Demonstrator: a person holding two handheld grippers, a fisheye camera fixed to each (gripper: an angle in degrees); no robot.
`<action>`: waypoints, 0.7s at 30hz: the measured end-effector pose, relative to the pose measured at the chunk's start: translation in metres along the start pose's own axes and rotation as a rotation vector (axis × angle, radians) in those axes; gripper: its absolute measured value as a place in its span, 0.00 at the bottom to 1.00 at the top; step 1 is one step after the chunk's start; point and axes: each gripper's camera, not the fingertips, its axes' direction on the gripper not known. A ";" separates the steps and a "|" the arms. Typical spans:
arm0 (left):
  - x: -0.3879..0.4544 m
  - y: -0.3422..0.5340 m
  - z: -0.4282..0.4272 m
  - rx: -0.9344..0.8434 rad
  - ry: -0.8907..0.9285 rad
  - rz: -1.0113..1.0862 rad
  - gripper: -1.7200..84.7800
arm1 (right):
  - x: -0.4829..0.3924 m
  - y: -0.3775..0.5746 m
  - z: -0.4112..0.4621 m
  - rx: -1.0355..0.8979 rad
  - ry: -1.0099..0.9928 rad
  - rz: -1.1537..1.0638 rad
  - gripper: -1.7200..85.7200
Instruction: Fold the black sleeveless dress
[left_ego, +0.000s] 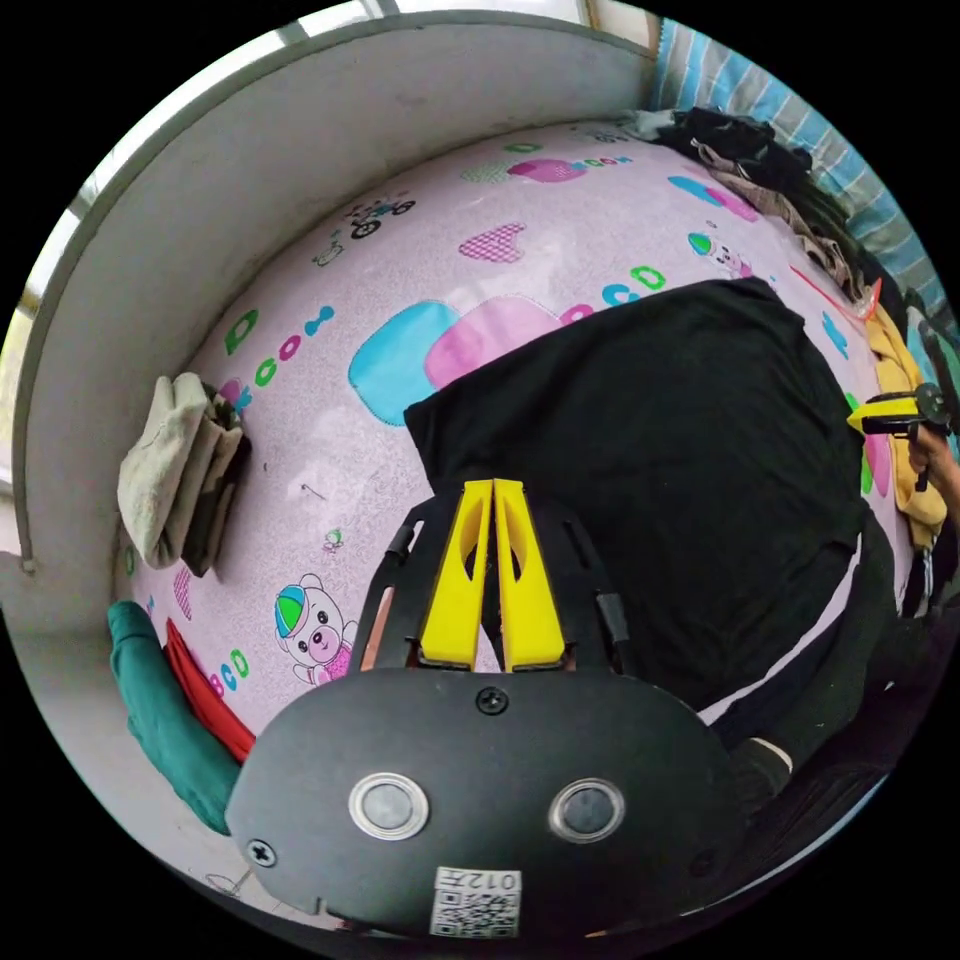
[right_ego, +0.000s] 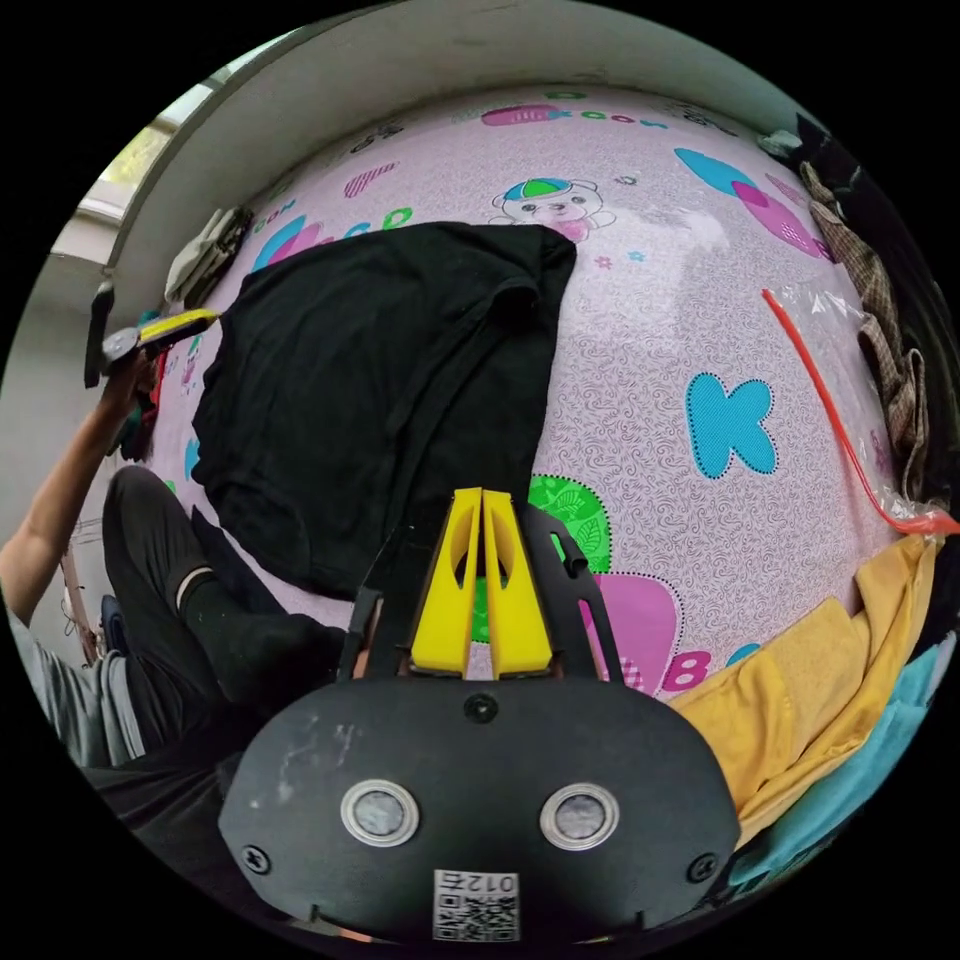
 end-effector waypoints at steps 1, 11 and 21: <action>0.001 -0.002 0.005 -0.026 -0.010 0.005 0.03 | -0.008 0.000 -0.001 0.009 0.031 -0.025 0.01; -0.003 0.007 0.027 -0.089 0.038 -0.068 0.03 | -0.029 -0.040 -0.009 0.000 0.191 -0.116 0.01; 0.022 0.008 0.034 -0.090 0.084 -0.026 0.03 | -0.031 -0.109 -0.033 0.023 0.465 0.036 0.01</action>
